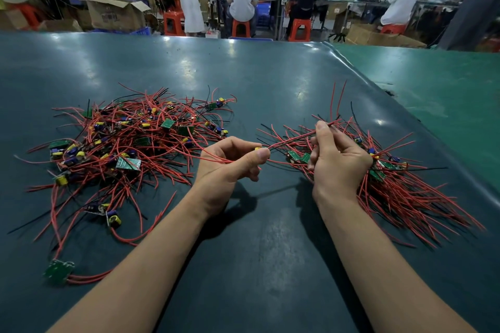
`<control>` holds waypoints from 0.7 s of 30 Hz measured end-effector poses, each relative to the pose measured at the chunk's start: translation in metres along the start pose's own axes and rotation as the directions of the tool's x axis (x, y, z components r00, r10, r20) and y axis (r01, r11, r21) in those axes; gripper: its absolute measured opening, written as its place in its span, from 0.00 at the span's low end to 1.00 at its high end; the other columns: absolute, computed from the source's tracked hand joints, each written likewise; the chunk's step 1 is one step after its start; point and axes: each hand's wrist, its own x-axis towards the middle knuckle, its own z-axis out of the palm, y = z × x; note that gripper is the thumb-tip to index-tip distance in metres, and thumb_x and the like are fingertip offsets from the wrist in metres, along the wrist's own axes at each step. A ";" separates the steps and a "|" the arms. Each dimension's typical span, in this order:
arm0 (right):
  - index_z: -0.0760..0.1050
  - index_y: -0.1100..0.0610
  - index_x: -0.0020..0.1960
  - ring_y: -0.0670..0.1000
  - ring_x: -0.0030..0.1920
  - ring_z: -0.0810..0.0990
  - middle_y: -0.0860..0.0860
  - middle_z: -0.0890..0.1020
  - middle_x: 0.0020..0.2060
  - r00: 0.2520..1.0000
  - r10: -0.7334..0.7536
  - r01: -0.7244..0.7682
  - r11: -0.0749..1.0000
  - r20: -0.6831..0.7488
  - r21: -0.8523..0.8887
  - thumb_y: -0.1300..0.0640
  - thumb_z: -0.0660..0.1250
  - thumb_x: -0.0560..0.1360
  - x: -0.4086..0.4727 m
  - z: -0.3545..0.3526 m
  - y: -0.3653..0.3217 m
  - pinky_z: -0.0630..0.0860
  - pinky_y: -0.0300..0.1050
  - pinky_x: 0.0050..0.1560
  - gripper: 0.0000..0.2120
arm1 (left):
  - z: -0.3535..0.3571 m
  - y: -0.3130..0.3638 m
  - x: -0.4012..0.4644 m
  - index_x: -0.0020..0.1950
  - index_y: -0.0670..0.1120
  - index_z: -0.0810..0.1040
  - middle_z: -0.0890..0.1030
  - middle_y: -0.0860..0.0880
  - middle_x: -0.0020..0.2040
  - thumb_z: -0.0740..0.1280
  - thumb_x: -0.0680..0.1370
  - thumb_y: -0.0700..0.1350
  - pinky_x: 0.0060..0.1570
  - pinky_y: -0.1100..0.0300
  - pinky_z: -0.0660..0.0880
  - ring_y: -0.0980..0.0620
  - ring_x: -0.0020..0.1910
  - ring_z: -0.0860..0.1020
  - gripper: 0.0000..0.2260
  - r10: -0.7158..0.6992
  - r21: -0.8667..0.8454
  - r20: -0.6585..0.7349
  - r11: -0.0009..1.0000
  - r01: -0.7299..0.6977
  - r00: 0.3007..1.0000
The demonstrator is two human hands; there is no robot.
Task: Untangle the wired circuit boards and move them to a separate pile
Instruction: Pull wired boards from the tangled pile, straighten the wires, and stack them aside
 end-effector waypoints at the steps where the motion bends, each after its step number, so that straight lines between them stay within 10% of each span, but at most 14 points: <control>1: 0.81 0.54 0.34 0.46 0.21 0.69 0.49 0.76 0.26 1.000 -0.022 0.022 1.000 0.005 -0.016 0.59 0.70 0.77 -0.001 0.000 0.000 0.65 0.37 0.21 0.13 | -0.001 0.000 0.000 0.38 0.45 0.83 0.82 0.44 0.34 0.78 0.66 0.40 0.30 0.62 0.73 0.52 0.27 0.75 0.05 0.005 0.000 -0.002 1.000 -0.005 1.000; 21: 0.79 0.59 0.46 0.45 0.22 0.71 0.45 0.76 0.25 0.995 -0.032 0.028 0.999 -0.098 -0.046 0.61 0.67 0.78 0.008 -0.008 -0.003 0.67 0.38 0.21 0.03 | -0.005 0.004 0.003 0.42 0.44 0.83 0.81 0.47 0.34 0.76 0.66 0.40 0.31 0.63 0.75 0.53 0.29 0.75 0.06 -0.024 -0.136 -0.099 0.991 0.010 0.995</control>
